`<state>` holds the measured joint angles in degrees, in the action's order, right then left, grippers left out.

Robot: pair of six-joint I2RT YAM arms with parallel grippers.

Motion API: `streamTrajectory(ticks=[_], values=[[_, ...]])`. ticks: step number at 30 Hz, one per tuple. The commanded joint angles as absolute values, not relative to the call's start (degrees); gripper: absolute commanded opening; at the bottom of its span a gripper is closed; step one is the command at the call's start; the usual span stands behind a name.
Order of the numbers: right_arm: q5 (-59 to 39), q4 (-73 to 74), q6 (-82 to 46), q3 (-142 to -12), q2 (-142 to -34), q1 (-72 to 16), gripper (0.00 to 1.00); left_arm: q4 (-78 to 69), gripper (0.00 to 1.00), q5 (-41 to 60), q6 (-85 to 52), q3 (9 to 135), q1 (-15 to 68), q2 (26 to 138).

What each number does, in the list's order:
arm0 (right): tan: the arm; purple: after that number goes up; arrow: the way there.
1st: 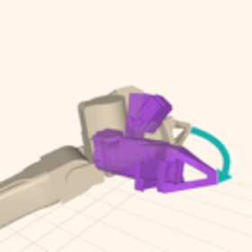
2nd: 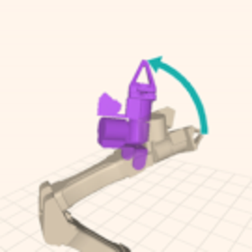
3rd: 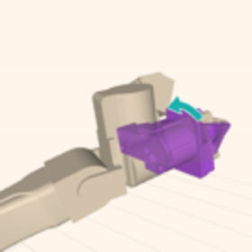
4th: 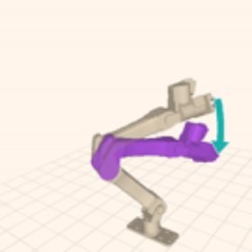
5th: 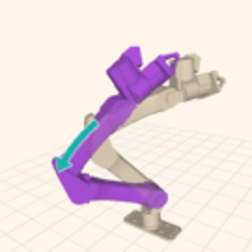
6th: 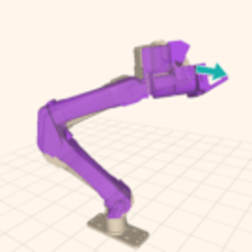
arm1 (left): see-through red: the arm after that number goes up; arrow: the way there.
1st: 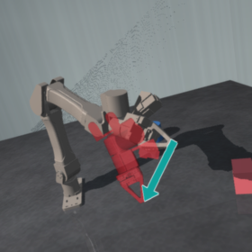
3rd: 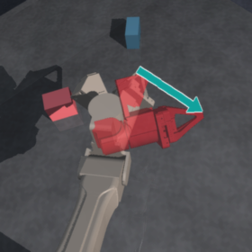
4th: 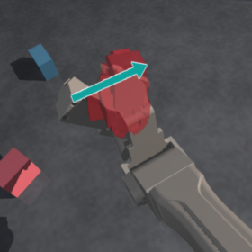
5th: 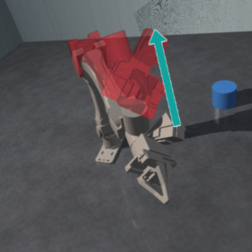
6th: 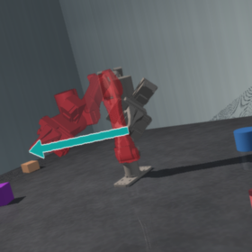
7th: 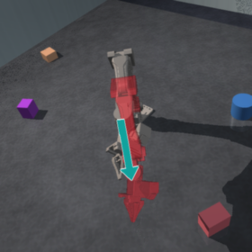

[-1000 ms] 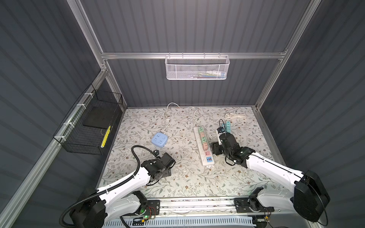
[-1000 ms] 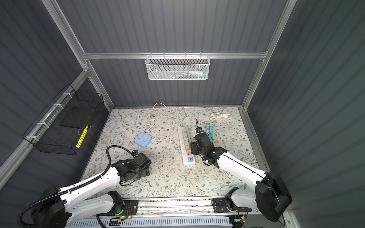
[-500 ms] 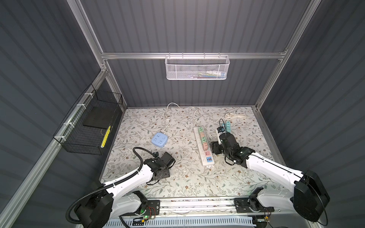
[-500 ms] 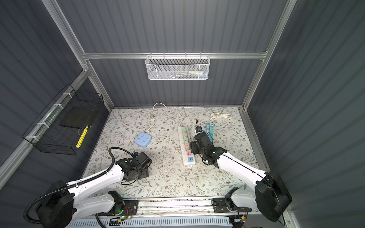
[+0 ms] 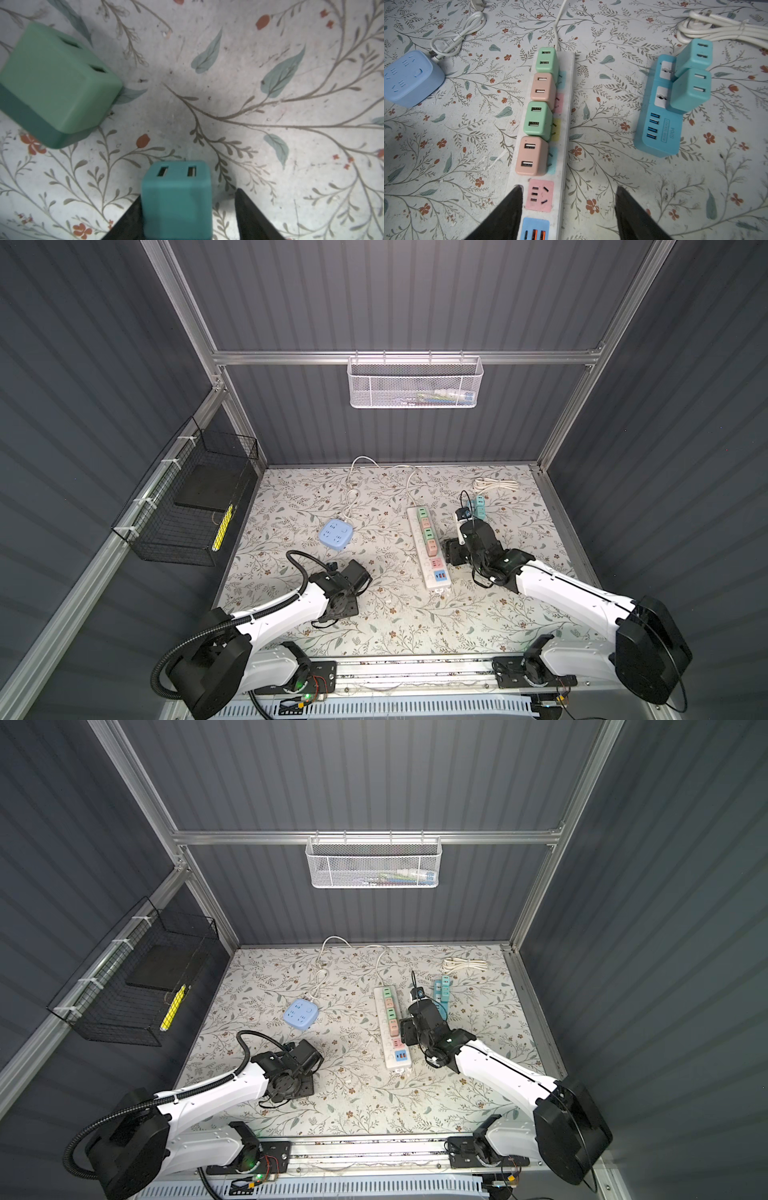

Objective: Insert the plug
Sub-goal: 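Open and lift the right gripper while the left moves toward the teal charger, then lower the left gripper onto the loose teal charger cube and close it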

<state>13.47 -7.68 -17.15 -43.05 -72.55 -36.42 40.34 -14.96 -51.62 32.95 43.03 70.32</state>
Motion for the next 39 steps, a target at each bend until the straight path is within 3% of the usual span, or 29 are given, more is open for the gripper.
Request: streamTrajectory(ticks=[1,4,16,25,29,34,39], values=[[13.2,-7.5,-17.2,-43.2,-73.1,-36.4,0.71,41.8,0.59,-14.5,-52.5,32.7,42.7,69.4],[13.1,-7.4,-17.1,-43.2,-73.2,-36.5,0.71,40.7,0.50,-14.1,-51.7,32.8,42.7,69.7],[13.4,-7.1,-17.1,-43.1,-73.1,-36.5,0.71,36.7,0.34,-11.7,-37.6,45.2,43.0,82.5],[13.7,-6.8,-16.8,-42.9,-73.2,-36.5,0.71,36.7,0.35,-9.7,-29.1,56.5,46.9,96.3],[13.8,-6.5,-16.5,-42.7,-73.3,-36.5,0.71,37.0,0.41,-9.1,-27.5,57.8,46.9,98.0],[13.7,-6.2,-16.5,-42.6,-73.5,-36.4,0.71,38.7,0.59,-9.2,-26.3,58.5,46.9,98.7],[13.6,-6.1,-16.5,-42.6,-73.6,-36.4,0.71,39.0,0.60,-9.1,-26.4,57.9,47.0,97.8]])
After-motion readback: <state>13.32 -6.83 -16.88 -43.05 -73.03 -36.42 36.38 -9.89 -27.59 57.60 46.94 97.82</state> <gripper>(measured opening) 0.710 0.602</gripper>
